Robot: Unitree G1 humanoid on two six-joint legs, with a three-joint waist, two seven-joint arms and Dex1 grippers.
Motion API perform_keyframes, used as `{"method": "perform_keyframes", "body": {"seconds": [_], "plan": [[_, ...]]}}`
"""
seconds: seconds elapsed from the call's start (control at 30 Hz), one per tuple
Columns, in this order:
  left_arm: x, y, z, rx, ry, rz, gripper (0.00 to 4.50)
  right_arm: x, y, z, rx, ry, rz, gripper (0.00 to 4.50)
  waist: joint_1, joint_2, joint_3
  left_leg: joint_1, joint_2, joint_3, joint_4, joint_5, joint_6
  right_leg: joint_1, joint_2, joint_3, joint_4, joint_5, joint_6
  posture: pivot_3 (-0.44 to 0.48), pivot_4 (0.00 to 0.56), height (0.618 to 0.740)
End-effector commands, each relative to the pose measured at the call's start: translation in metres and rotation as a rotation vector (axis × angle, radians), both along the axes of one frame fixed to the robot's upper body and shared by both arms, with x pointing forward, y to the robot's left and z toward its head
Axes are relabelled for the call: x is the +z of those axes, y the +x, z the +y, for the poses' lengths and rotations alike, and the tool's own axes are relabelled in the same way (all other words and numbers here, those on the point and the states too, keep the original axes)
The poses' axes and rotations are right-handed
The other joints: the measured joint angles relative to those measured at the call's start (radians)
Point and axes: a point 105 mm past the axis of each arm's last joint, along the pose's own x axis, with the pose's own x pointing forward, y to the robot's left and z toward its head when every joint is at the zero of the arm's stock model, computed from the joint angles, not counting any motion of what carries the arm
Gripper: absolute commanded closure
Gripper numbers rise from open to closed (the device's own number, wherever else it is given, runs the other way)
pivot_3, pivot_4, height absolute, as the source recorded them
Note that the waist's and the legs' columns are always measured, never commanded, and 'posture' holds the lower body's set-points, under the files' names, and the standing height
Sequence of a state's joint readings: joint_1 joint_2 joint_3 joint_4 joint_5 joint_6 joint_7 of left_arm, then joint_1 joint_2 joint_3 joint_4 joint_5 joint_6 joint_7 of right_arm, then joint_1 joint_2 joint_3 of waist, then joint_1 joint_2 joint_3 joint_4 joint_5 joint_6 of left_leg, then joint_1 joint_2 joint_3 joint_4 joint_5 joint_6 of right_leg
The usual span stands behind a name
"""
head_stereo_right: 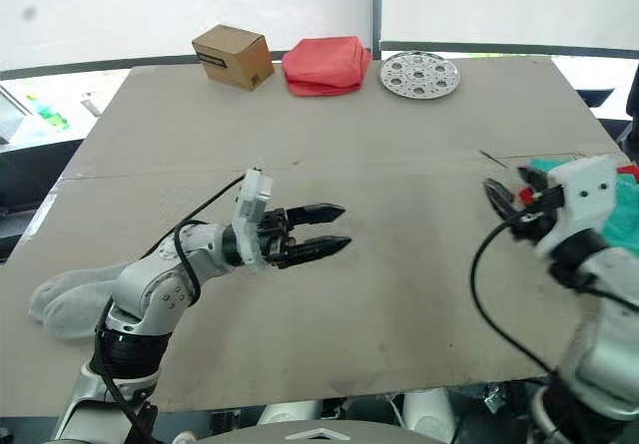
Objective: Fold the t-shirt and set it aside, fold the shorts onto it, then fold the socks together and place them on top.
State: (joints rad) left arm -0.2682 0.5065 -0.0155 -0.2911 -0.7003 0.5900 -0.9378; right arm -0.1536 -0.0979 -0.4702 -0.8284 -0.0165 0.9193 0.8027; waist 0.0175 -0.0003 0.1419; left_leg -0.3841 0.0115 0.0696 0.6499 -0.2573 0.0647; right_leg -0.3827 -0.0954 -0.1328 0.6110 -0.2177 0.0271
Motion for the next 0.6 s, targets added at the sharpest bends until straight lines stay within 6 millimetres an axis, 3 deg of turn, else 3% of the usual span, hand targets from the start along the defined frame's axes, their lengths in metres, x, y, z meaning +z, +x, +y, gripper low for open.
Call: {"method": "perform_keyframes", "body": {"seconds": [0.03,0.07,0.1,0.27,0.37,0.5,0.6], "plan": [[0.004,0.01,0.029,0.209,-0.01,-0.01,1.02,0.003,-0.005,0.051,0.175,0.187,-0.076,0.66,-0.004,0.0,0.0,0.0,0.0,0.0,-0.001,0.0,0.0,0.0,0.0,0.0,0.0,0.0,0.0,0.0,0.15,0.736],[0.002,0.01,0.037,0.261,-0.002,-0.006,1.02,0.003,-0.002,0.058,0.183,0.241,-0.09,0.19,-0.007,0.001,0.0,0.0,0.0,0.0,-0.002,0.0,0.0,0.0,0.0,0.0,0.0,0.0,0.0,0.0,0.15,0.736],[0.001,0.009,0.045,0.311,0.004,-0.002,1.02,0.003,0.002,0.063,0.179,0.289,-0.099,0.06,-0.012,0.002,0.001,0.001,0.0,0.0,-0.002,0.0,0.0,0.0,0.0,0.0,0.0,0.0,0.0,0.0,0.15,0.736],[0.003,0.004,0.072,0.531,0.016,0.0,1.02,0.001,0.017,0.08,0.156,0.369,-0.127,0.06,-0.01,0.0,0.0,0.001,-0.001,0.001,-0.001,-0.002,-0.004,-0.002,0.0,0.002,0.0,-0.001,0.002,0.0,0.15,0.736],[0.004,0.004,0.092,0.689,0.036,-0.023,1.02,0.002,0.026,0.079,0.09,0.441,-0.148,0.06,-0.007,0.0,0.0,0.001,-0.001,0.001,-0.001,-0.003,-0.004,-0.002,0.0,0.003,0.0,-0.001,0.002,0.0,0.15,0.736],[0.004,-0.017,0.114,0.748,0.068,-0.033,1.02,-0.016,0.004,0.119,0.395,0.238,-0.094,0.06,-0.015,-0.003,-0.002,0.001,-0.001,0.002,-0.002,-0.003,-0.004,-0.004,0.001,0.005,0.0,0.0,0.0,0.0,0.15,0.736],[0.0,-0.035,0.153,0.898,0.157,-0.038,1.02,-0.021,-0.016,0.128,0.583,0.155,-0.075,0.06,-0.024,-0.003,-0.001,0.0,0.001,0.002,-0.003,-0.002,-0.003,-0.005,0.003,0.006,0.0,0.0,-0.001,0.0,0.15,0.736]]}}
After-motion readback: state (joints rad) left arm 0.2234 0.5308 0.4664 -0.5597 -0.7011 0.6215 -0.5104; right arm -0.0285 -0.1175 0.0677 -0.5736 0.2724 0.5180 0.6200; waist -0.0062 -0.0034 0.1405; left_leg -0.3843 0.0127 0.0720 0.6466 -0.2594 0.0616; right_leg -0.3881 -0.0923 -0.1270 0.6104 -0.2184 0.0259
